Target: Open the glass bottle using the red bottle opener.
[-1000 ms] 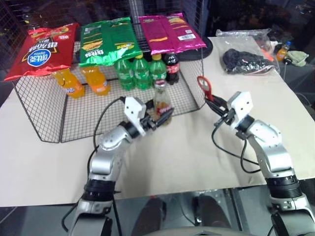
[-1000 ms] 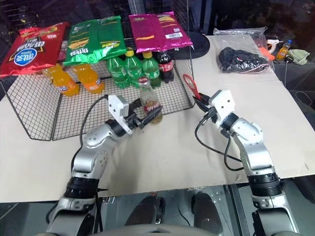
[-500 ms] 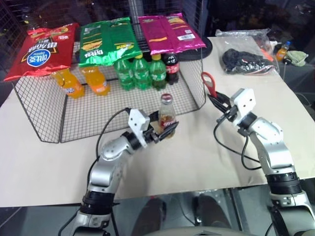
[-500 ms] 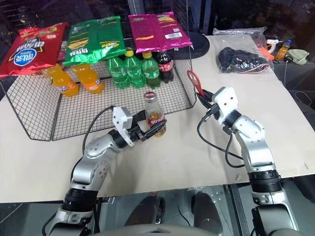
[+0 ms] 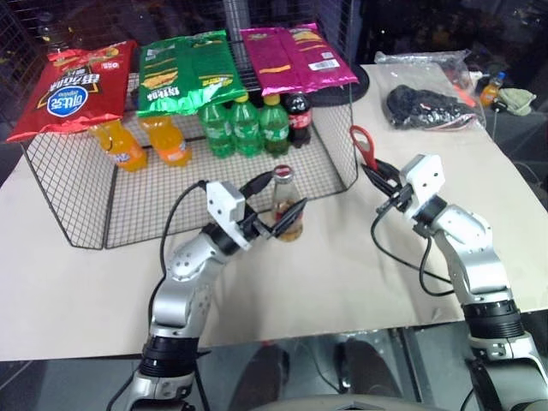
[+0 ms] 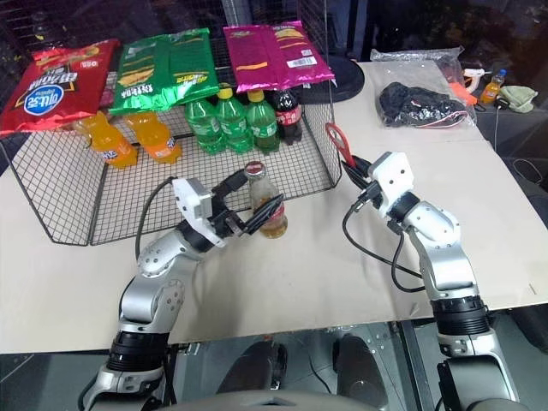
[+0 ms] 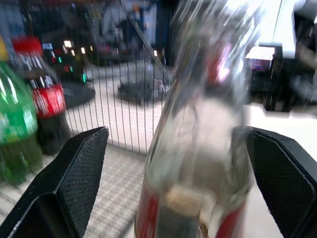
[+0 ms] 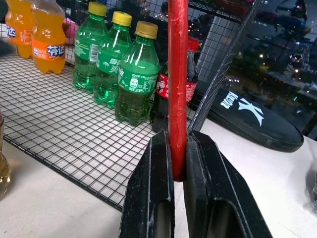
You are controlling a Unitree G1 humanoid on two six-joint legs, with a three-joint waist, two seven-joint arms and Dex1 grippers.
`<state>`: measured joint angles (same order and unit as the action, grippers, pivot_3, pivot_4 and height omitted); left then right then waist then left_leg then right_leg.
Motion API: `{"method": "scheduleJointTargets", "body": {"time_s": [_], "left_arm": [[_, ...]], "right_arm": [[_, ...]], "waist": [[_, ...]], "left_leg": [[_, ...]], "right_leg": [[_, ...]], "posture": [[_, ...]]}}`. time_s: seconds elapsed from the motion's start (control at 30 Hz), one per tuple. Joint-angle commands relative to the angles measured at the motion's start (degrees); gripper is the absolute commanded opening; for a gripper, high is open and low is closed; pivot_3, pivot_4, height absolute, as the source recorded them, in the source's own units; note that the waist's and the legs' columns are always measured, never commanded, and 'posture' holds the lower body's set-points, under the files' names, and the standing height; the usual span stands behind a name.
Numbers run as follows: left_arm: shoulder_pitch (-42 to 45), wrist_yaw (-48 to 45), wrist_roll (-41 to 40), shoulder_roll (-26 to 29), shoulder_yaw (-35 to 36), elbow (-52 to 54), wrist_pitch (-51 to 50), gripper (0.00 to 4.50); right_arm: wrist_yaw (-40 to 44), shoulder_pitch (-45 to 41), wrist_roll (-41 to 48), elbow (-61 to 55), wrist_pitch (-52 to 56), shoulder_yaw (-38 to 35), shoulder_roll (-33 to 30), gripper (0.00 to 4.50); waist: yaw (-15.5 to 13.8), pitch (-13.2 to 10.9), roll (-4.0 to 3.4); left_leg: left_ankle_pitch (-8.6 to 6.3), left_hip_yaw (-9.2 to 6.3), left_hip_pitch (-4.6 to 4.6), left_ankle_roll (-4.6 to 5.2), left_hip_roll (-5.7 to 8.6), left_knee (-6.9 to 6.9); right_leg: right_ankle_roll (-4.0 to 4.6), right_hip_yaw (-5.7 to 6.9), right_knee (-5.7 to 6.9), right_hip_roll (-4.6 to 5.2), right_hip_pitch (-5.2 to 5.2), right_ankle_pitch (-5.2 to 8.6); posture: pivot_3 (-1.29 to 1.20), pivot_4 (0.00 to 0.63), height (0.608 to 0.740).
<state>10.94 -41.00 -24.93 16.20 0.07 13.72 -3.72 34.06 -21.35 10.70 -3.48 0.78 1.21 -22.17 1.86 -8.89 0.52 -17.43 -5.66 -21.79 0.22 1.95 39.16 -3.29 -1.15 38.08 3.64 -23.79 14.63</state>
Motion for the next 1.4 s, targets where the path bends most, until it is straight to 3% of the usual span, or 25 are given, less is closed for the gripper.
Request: {"method": "scheduleJointTargets", "body": {"time_s": [0.03, 0.67, 0.77, 0.87, 0.97, 1.07, 1.4], "left_arm": [[-0.2, -0.6, -2.3, 0.0, 0.2, 3.5, -0.2, 4.46], [0.7, -1.5, 2.0, 1.0, -1.0, 0.1, 4.0, 4.46], [0.8, -1.6, 1.7, 0.5, -1.0, -0.5, 4.3, 3.76], [1.0, -1.6, 1.4, 0.0, -0.8, -0.7, 4.5, 2.31], [1.1, -1.8, 0.7, -0.3, -0.6, -0.9, 4.6, 1.47], [1.2, -2.0, 0.3, -0.4, -0.7, -1.1, 4.6, 1.11], [0.3, -2.3, 0.3, -0.2, -1.1, -1.8, 5.3, 1.03]], "right_arm": [[-0.3, -0.7, 0.2, -1.0, -1.8, -0.8, 0.3, 0.0], [0.1, -1.1, 0.0, -0.4, -2.2, -0.7, 0.9, 0.0], [0.1, -1.1, 0.0, -0.4, -2.2, -0.8, 0.8, 0.0], [0.1, -1.1, -0.1, -0.5, -2.2, -0.9, 0.7, 0.0], [0.0, -1.1, -0.2, -0.7, -2.2, -0.8, 0.8, 0.0], [-0.1, -1.2, -0.2, -0.9, -2.1, -0.7, 0.9, 0.0], [0.9, -2.0, -2.0, -3.7, -2.0, 3.3, 1.9, 0.0]], "waist": [[0.0, 0.0, 0.0], [0.0, 0.0, 0.0], [0.0, 0.0, 0.0], [0.0, 0.0, 0.0], [-0.1, 0.0, -0.03], [-0.1, 0.0, -0.04], [0.0, 0.0, -0.05]], "left_leg": [[0.0, 0.0, 0.0, 0.0, 0.0, 0.0], [0.0, 0.02, 0.02, 0.0, 0.0, 0.0], [0.0, 0.02, 0.02, 0.0, 0.01, 0.0], [0.0, 0.02, 0.02, 0.0, 0.0, 0.0], [0.0, 0.02, 0.04, 0.0, 0.0, 0.0], [0.0, 0.03, 0.06, 0.0, 0.0, 0.0], [0.0, 0.03, 0.06, 0.0, 0.0, 0.0]], "right_leg": [[0.0, 0.0, 0.0, 0.0, 0.0, 0.0], [0.0, -0.01, 0.0, -0.02, 0.0, 0.0], [0.0, -0.01, 0.0, -0.02, 0.0, 0.0], [0.0, -0.01, 0.0, -0.02, 0.0, 0.0], [0.0, 0.0, 0.0, -0.02, 0.03, 0.0], [0.0, -0.01, 0.01, -0.02, 0.03, 0.0], [0.0, -0.01, 0.01, -0.03, 0.03, 0.0]], "posture": [[0.0, 0.15, 0.74], [0.0, 0.15, 0.74], [0.0, 0.15, 0.74], [0.0, 0.15, 0.74], [0.0, 0.15, 0.74], [0.0, 0.15, 0.74], [0.0, 0.15, 0.74]]}}
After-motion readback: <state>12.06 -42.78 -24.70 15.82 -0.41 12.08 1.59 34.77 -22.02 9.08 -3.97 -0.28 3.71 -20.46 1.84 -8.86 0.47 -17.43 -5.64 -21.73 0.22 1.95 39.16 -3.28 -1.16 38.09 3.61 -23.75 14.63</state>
